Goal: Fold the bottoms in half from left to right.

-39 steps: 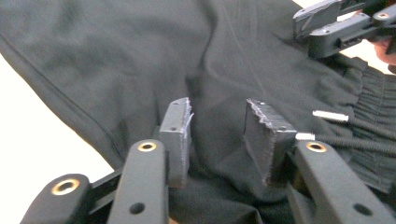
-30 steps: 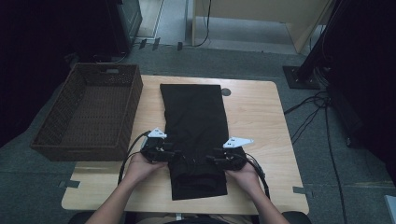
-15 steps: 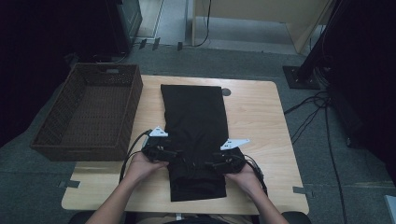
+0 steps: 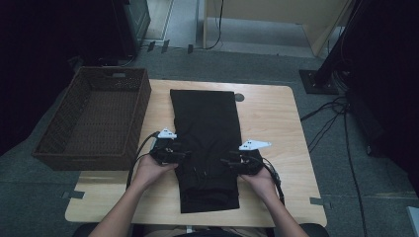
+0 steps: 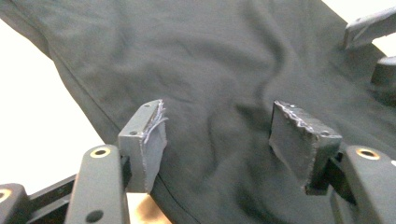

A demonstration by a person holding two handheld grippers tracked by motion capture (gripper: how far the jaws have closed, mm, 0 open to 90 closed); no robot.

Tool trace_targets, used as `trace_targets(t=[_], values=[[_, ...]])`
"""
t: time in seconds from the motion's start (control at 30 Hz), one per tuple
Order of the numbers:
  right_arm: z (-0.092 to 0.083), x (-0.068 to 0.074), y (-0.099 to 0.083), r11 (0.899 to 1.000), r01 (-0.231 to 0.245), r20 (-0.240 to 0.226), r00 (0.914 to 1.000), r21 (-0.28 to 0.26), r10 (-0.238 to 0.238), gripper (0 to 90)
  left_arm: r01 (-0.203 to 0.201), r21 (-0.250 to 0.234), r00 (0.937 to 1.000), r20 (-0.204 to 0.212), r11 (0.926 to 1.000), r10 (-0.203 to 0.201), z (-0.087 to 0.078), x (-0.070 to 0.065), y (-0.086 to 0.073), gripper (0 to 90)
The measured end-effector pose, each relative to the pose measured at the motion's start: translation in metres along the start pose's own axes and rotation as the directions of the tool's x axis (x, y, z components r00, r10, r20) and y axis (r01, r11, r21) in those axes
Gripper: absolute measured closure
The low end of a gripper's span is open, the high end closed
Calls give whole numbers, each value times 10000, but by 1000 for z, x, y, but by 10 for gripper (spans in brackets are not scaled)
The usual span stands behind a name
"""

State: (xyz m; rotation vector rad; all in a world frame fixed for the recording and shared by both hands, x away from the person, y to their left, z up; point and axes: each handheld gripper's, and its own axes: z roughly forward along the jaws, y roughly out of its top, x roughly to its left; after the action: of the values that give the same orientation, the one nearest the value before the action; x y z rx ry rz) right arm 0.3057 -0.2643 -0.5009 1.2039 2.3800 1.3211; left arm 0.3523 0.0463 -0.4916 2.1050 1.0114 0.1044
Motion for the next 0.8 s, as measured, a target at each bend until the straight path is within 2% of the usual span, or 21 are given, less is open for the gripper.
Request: trace_targets(t=[0.07, 0.1, 0.13, 0.17, 0.2, 0.23, 0.3, 0.33, 0.37, 0.4, 0.43, 0.5, 0.53, 0.57, 0.67, 0.77, 0.8], values=[[1, -1, 1, 10000, 38, 115, 9999, -42, -38, 475, -15, -11, 10000, -39, 10000, 15, 2, 2, 1, 392], [2, -7, 5, 9994, 232, 519, 9984, -263, -218, 486, -20, 95, 10000, -76, 10000, 20, 4, 6, 4, 389], [2, -7, 5, 9994, 232, 519, 9984, -263, -218, 486, -5, 140, 9999, -115, 9999, 6, 5, 9, 6, 389], [3, -11, 7, 9997, 172, 561, 9983, -167, -162, 486, 35, 145, 9999, -161, 9999, -33, 6, 12, 8, 383], [5, -21, 12, 9999, -119, 580, 9982, -34, 121, 485, 166, 75, 9997, -158, 9998, -165, 7, 15, 10, 373], [6, -26, 15, 9997, -192, 655, 9977, -128, 200, 490, 360, -103, 9993, -91, 9993, -361, 8, 21, 14, 371], [11, -35, 22, 9996, -196, 820, 9964, -180, 211, 524, 326, -218, 9993, -157, 9992, -330, 10, 26, 20, 374], [11, -35, 22, 9996, -196, 820, 9964, -180, 211, 524, 326, -218, 9993, -157, 9992, -330, 10, 26, 20, 395], [20, -45, 29, 9996, -269, 993, 9947, -102, 278, 571, 362, -260, 9992, -154, 9990, -366, 15, 31, 27, 414], [20, -45, 29, 9996, -269, 993, 9947, -102, 278, 571, 362, -260, 9992, -154, 9990, -366, 15, 31, 27, 427], [30, -52, 36, 9991, -413, 1098, 9931, -83, 420, 588, 497, -177, 9987, -67, 9986, -499, 21, 35, 32, 443], [34, -54, 38, 9990, -439, 1143, 9925, -65, 444, 587, 469, -85, 9988, -136, 9989, -470, 24, 36, 34, 462], [43, -59, 44, 9985, -516, 1244, 9908, -205, 537, 578, 281, 175, 9990, -356, 9995, -275, 30, 38, 37, 476], [48, -60, 46, 9990, -386, 1426, 9889, -231, 415, 579, 277, 196, 9989, -377, 9994, -270, 31, 39, 38, 477], [59, -63, 49, 9994, -335, 1598, 9865, -124, 350, 583, 235, 293, 9990, -399, 9993, -223, 37, 43, 38, 477], [64, -64, 47, 9991, -427, 1585, 9864, -63, 432, 581, 274, 256, 9991, -336, 9993, -265, 39, 44, 36, 469], [65, -64, 45, 9993, -326, 1612, 9863, -180, 350, 573, 186, 244, 9994, -302, 9995, -178, 39, 44, 35, 459]])
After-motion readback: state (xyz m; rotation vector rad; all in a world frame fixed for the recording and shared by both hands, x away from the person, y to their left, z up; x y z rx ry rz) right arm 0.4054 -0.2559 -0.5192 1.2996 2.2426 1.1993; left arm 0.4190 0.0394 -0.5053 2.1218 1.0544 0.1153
